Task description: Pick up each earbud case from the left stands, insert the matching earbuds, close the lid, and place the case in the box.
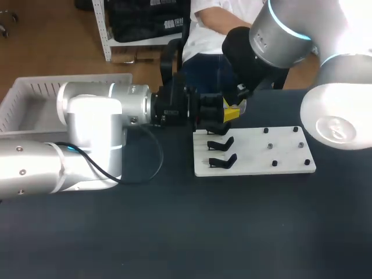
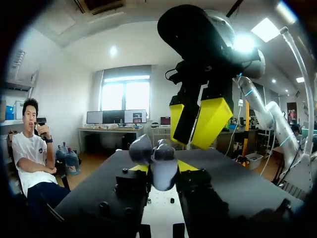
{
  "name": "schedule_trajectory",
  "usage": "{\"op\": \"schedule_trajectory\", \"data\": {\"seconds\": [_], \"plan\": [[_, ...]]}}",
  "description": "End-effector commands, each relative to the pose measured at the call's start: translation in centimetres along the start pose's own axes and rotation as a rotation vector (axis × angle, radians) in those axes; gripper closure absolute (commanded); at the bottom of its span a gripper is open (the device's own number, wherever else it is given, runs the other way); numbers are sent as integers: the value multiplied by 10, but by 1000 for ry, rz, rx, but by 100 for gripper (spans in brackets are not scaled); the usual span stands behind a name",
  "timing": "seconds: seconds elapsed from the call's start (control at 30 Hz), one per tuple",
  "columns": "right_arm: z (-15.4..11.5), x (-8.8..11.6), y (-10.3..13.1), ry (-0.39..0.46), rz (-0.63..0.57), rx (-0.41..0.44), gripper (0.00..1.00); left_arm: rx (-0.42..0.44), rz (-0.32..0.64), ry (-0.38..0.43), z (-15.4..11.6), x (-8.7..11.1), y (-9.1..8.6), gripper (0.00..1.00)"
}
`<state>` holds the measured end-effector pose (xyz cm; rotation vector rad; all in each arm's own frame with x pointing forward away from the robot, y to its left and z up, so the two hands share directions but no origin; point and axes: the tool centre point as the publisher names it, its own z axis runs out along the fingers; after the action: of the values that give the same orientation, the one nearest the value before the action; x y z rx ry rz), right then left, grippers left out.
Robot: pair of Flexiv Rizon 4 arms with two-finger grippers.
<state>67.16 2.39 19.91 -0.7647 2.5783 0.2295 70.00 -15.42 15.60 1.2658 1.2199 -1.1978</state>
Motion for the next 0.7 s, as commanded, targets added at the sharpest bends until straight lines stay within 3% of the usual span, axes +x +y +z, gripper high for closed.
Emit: {"op": "schedule_trajectory", "data": {"seconds": [0.03,0.7], "plan": [[-1,-1,1,-5,-2,0,78,-6,3,-3,0,0,-2,100],[-14,-2,-10,-29,16,56,77,-6,3,-3,0,0,-2,100]]}}
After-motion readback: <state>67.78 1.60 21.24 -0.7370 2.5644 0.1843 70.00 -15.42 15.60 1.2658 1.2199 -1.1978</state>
